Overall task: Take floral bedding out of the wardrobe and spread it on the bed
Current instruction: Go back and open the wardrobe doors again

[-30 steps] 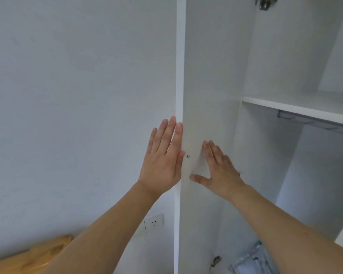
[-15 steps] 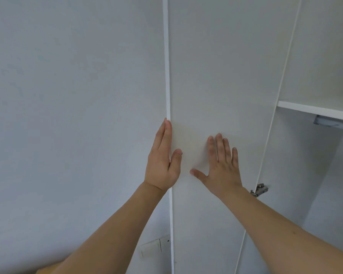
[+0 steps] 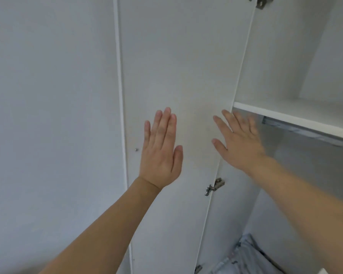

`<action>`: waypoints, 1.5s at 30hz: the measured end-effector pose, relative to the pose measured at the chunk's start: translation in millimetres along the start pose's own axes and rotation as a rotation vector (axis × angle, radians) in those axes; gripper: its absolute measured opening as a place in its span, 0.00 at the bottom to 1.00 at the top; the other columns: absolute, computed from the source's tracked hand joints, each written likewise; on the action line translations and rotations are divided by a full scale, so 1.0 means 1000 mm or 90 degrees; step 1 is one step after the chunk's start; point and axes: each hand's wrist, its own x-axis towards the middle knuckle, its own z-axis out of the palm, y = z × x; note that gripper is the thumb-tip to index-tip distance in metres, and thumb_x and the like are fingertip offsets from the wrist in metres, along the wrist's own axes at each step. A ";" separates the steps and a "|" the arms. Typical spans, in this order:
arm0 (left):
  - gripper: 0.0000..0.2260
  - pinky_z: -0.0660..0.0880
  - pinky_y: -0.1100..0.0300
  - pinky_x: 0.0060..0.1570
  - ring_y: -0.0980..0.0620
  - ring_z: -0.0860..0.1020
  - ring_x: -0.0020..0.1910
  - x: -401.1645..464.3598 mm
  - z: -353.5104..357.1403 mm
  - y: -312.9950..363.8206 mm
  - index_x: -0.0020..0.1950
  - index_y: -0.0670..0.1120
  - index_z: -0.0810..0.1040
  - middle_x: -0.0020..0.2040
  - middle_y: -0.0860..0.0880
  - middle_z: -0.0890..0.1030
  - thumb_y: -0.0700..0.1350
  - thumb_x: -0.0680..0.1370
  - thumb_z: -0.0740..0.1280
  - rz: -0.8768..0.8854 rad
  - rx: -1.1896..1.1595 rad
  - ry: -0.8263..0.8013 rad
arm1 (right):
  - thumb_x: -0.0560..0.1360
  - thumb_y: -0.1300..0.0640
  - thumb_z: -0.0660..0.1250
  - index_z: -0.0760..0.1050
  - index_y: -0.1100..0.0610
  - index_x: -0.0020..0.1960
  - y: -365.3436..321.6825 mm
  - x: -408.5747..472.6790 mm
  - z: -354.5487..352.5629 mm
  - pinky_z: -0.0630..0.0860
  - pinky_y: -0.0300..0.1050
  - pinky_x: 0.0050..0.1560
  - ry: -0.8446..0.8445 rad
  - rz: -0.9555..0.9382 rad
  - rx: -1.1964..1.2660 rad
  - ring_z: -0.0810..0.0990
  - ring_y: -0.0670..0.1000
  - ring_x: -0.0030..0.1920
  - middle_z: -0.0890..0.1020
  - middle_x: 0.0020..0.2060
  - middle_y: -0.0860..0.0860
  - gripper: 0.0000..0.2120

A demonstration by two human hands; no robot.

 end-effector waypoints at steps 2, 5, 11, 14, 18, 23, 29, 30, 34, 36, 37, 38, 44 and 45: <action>0.28 0.46 0.41 0.75 0.41 0.50 0.78 0.008 0.024 0.032 0.77 0.35 0.54 0.78 0.39 0.53 0.43 0.79 0.54 0.021 -0.034 -0.018 | 0.76 0.42 0.49 0.58 0.54 0.77 0.036 -0.009 -0.021 0.41 0.59 0.74 0.033 0.029 -0.071 0.54 0.59 0.77 0.60 0.76 0.55 0.31; 0.27 0.48 0.42 0.76 0.41 0.50 0.78 0.014 0.058 0.078 0.77 0.35 0.54 0.78 0.39 0.54 0.44 0.80 0.53 0.047 -0.080 -0.054 | 0.76 0.45 0.53 0.62 0.58 0.75 0.086 -0.024 -0.054 0.43 0.62 0.74 0.039 0.075 -0.172 0.57 0.61 0.76 0.63 0.74 0.58 0.31; 0.28 0.49 0.43 0.76 0.43 0.49 0.79 0.002 0.125 0.165 0.77 0.35 0.54 0.79 0.39 0.53 0.48 0.81 0.52 0.082 -0.189 -0.132 | 0.75 0.51 0.60 0.58 0.61 0.76 0.160 -0.067 -0.113 0.39 0.63 0.75 0.048 0.133 -0.368 0.49 0.61 0.78 0.56 0.76 0.59 0.32; 0.29 0.50 0.44 0.76 0.43 0.47 0.79 -0.006 0.157 0.199 0.78 0.36 0.51 0.79 0.40 0.50 0.50 0.81 0.52 0.103 -0.256 -0.190 | 0.76 0.50 0.57 0.58 0.62 0.76 0.177 -0.083 -0.120 0.39 0.62 0.75 0.044 0.156 -0.421 0.51 0.60 0.78 0.57 0.77 0.59 0.31; 0.29 0.50 0.44 0.76 0.44 0.46 0.79 0.004 0.196 0.235 0.78 0.35 0.50 0.79 0.39 0.49 0.50 0.82 0.50 0.192 -0.381 -0.238 | 0.78 0.51 0.53 0.62 0.65 0.74 0.187 -0.088 -0.112 0.41 0.62 0.75 0.036 0.161 -0.495 0.55 0.61 0.77 0.61 0.75 0.59 0.28; 0.27 0.50 0.47 0.76 0.44 0.48 0.79 0.020 0.230 0.262 0.78 0.35 0.51 0.79 0.38 0.50 0.47 0.82 0.53 0.322 -0.550 -0.274 | 0.74 0.62 0.54 0.65 0.67 0.71 0.192 -0.078 -0.102 0.43 0.61 0.75 0.055 0.209 -0.601 0.60 0.62 0.75 0.65 0.73 0.61 0.26; 0.25 0.57 0.49 0.75 0.48 0.53 0.78 0.009 0.241 0.272 0.78 0.38 0.54 0.79 0.43 0.55 0.46 0.83 0.49 0.326 -0.733 -0.358 | 0.74 0.66 0.44 0.65 0.67 0.71 0.187 -0.086 -0.109 0.46 0.56 0.76 0.046 0.206 -0.677 0.62 0.60 0.75 0.67 0.73 0.59 0.28; 0.24 0.59 0.52 0.74 0.50 0.56 0.77 0.007 0.240 0.274 0.78 0.39 0.56 0.78 0.45 0.59 0.46 0.83 0.49 0.303 -0.767 -0.372 | 0.74 0.66 0.42 0.66 0.67 0.71 0.186 -0.089 -0.112 0.47 0.57 0.76 0.039 0.208 -0.696 0.62 0.59 0.75 0.67 0.73 0.58 0.28; 0.13 0.72 0.60 0.56 0.57 0.75 0.57 0.002 0.225 0.271 0.65 0.47 0.71 0.60 0.53 0.75 0.45 0.84 0.53 0.179 -0.840 -0.419 | 0.74 0.65 0.47 0.69 0.67 0.69 0.178 -0.097 -0.119 0.53 0.62 0.75 0.014 0.212 -0.740 0.63 0.58 0.75 0.67 0.73 0.58 0.26; 0.12 0.73 0.57 0.49 0.54 0.75 0.48 0.003 0.219 0.268 0.58 0.46 0.74 0.52 0.52 0.77 0.47 0.83 0.52 0.153 -0.821 -0.431 | 0.75 0.64 0.47 0.70 0.67 0.69 0.170 -0.098 -0.124 0.52 0.62 0.74 -0.003 0.219 -0.741 0.62 0.57 0.75 0.67 0.73 0.57 0.26; 0.12 0.72 0.56 0.46 0.54 0.75 0.45 0.003 0.216 0.266 0.55 0.46 0.74 0.48 0.52 0.77 0.48 0.83 0.52 0.151 -0.815 -0.435 | 0.75 0.64 0.46 0.70 0.67 0.69 0.164 -0.098 -0.127 0.51 0.62 0.74 -0.014 0.225 -0.745 0.61 0.57 0.76 0.67 0.73 0.57 0.26; 0.11 0.70 0.57 0.43 0.54 0.74 0.42 0.003 0.210 0.263 0.51 0.46 0.73 0.44 0.53 0.75 0.48 0.83 0.53 0.155 -0.814 -0.437 | 0.75 0.63 0.46 0.70 0.67 0.69 0.158 -0.100 -0.130 0.51 0.62 0.74 -0.017 0.229 -0.748 0.61 0.57 0.76 0.67 0.73 0.57 0.26; 0.12 0.62 0.66 0.33 0.59 0.68 0.31 -0.002 0.157 0.246 0.39 0.53 0.67 0.30 0.57 0.68 0.44 0.82 0.60 0.133 -0.854 -0.479 | 0.74 0.64 0.50 0.73 0.67 0.66 0.118 -0.115 -0.154 0.53 0.63 0.74 0.024 0.209 -0.741 0.63 0.56 0.75 0.69 0.72 0.57 0.24; 0.13 0.64 0.67 0.33 0.60 0.68 0.30 -0.004 0.147 0.243 0.38 0.55 0.68 0.30 0.57 0.69 0.44 0.81 0.62 0.111 -0.876 -0.502 | 0.74 0.64 0.50 0.72 0.67 0.67 0.109 -0.120 -0.160 0.52 0.63 0.74 0.025 0.205 -0.742 0.62 0.56 0.75 0.69 0.72 0.56 0.24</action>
